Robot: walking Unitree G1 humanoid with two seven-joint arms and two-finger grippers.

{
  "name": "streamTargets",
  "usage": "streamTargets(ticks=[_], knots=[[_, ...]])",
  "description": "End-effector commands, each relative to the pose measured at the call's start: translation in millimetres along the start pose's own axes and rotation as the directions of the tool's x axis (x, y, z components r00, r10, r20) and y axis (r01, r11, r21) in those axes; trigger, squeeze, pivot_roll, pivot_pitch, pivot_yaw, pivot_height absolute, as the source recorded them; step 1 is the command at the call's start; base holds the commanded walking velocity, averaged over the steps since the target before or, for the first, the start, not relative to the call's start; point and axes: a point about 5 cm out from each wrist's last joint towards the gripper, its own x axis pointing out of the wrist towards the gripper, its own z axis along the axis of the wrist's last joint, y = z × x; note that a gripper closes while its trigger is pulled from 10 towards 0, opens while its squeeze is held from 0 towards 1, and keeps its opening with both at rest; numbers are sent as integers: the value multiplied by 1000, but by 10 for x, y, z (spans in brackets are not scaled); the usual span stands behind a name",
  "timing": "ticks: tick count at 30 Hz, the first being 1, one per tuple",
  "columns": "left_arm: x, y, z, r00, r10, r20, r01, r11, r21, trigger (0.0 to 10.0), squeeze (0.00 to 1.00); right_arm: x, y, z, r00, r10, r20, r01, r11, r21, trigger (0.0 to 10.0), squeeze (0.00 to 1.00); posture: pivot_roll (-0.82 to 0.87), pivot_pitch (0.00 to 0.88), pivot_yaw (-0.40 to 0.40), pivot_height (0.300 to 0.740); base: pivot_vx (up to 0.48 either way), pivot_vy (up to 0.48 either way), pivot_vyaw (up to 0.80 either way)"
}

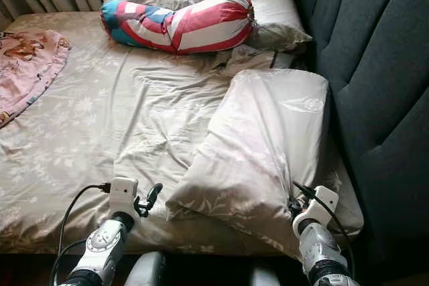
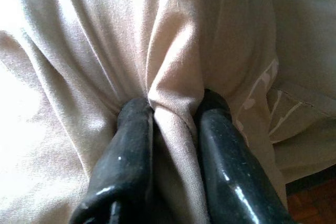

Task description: Clean up the room

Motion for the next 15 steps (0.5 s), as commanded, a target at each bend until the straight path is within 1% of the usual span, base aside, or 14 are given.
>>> streamTargets(ticks=[1,10,15], knots=[[-36,33,-51,1000,7,-22,-6,1000,9,10000,0,-90,-52,-517,979,-34,-202,34,999,-2,0,0,-10,115,56,632,0,0,0],[-35,32,-53,1000,10,-25,-10,1000,9,10000,0,-87,-81,-484,980,-66,-186,62,998,-26,0,0,-9,110,52,632,0,0,0],[-32,29,-56,1000,12,-29,-12,1000,12,10000,0,-83,-133,-427,980,-103,-168,100,995,-28,0,0,-13,105,50,632,0,0,0]])
